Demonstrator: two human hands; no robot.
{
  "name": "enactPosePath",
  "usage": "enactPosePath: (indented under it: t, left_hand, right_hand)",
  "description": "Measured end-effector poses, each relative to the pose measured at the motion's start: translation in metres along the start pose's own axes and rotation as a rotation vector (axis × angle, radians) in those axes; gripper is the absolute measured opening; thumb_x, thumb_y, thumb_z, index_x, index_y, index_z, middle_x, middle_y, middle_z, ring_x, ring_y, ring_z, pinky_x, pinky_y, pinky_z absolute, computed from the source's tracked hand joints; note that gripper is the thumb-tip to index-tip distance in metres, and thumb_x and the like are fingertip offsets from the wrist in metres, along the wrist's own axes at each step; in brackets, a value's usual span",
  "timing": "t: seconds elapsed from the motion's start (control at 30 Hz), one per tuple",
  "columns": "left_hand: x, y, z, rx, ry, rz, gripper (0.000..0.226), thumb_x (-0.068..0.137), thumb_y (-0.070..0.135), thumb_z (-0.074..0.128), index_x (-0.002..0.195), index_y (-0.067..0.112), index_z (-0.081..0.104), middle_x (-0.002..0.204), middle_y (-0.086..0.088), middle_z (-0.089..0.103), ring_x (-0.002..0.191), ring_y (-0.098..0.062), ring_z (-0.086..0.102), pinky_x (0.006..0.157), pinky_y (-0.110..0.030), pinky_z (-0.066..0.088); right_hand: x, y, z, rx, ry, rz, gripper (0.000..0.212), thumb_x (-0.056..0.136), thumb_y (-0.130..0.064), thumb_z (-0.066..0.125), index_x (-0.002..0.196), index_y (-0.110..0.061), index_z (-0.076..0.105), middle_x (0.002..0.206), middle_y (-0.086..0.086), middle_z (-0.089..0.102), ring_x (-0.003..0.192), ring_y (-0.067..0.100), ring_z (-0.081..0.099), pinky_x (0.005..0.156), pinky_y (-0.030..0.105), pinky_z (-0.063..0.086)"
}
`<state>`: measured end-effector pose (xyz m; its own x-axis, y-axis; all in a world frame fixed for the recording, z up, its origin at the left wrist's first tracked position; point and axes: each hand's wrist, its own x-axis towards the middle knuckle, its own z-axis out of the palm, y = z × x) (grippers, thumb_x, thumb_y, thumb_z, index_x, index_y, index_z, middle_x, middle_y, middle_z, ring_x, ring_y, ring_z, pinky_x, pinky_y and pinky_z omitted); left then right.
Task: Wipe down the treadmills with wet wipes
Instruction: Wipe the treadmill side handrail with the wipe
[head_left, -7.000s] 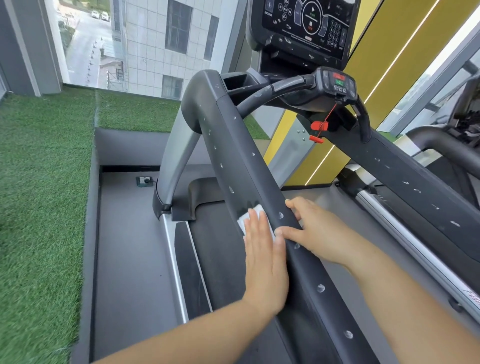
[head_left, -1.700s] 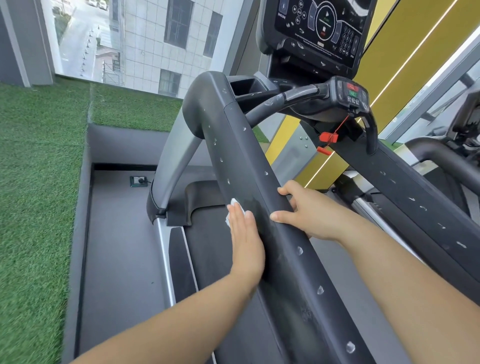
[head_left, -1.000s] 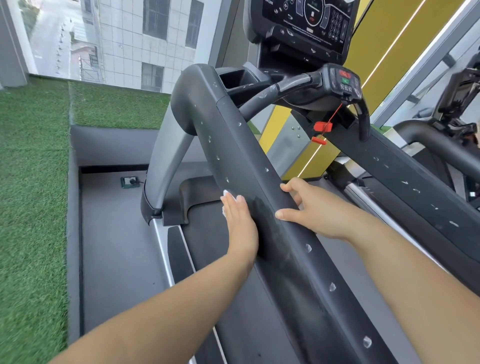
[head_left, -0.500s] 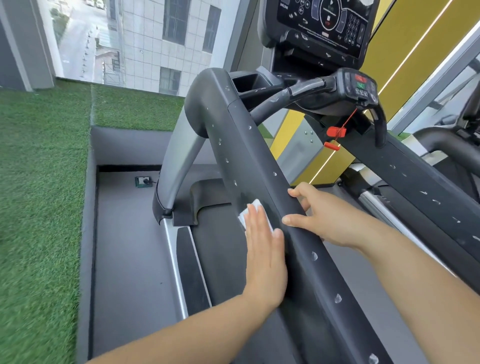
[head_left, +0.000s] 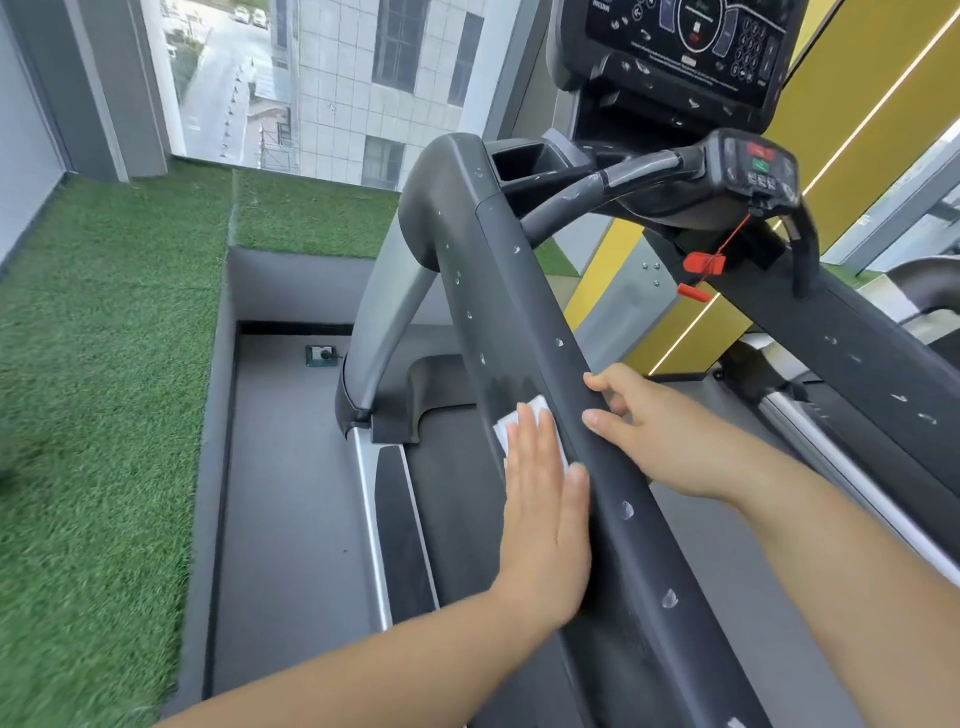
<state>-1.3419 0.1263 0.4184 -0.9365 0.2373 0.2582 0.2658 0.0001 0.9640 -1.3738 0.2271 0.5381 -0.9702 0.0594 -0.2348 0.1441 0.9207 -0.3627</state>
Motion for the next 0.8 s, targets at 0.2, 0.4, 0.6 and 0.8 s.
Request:
enactPosePath:
  t: [0.2, 0.4, 0.6, 0.8]
  left_hand:
    - [0.031, -0.002, -0.008, -0.079, 0.028, -0.109, 0.049, 0.103, 0.037, 0.017, 0.142, 0.036, -0.012, 0.148, 0.029, -0.020, 0.133, 0.013, -0.026, 0.108, -0.009, -0.013]
    - [0.029, -0.012, -0.010, -0.083, -0.021, -0.103, 0.050, 0.100, 0.041, 0.015, 0.140, 0.037, -0.015, 0.146, 0.029, -0.026, 0.130, 0.016, -0.029, 0.106, -0.006, -0.015]
    - [0.041, -0.007, -0.019, -0.093, -0.030, -0.099, 0.051, 0.104, 0.027, 0.019, 0.139, 0.035, -0.017, 0.144, 0.030, -0.026, 0.128, 0.018, -0.030, 0.109, -0.011, -0.015]
    - [0.068, -0.020, -0.024, -0.107, 0.001, -0.137, 0.049, 0.105, 0.025, 0.018, 0.137, 0.036, -0.017, 0.143, 0.030, -0.025, 0.123, 0.019, -0.033, 0.111, -0.014, -0.014]
  right_hand:
    - [0.014, -0.008, -0.011, 0.052, 0.088, 0.065, 0.026, 0.096, -0.036, 0.050, 0.119, -0.026, 0.045, 0.091, -0.005, 0.060, 0.081, 0.026, 0.067, 0.077, 0.047, 0.055]
    - [0.059, -0.034, -0.014, -0.068, 0.164, 0.067, 0.068, 0.092, -0.047, 0.053, 0.147, -0.024, 0.021, 0.120, -0.001, 0.055, 0.095, 0.022, 0.058, 0.080, 0.037, 0.051]
    - [0.088, -0.046, -0.011, -0.165, 0.149, 0.101, 0.062, 0.093, -0.048, 0.051, 0.143, -0.017, 0.030, 0.137, 0.007, 0.049, 0.115, 0.025, 0.052, 0.079, 0.031, 0.042]
    - [0.094, -0.050, -0.017, -0.241, 0.079, 0.114, 0.062, 0.094, -0.046, 0.052, 0.142, -0.013, 0.031, 0.142, 0.007, 0.044, 0.125, 0.025, 0.047, 0.094, 0.034, 0.040]
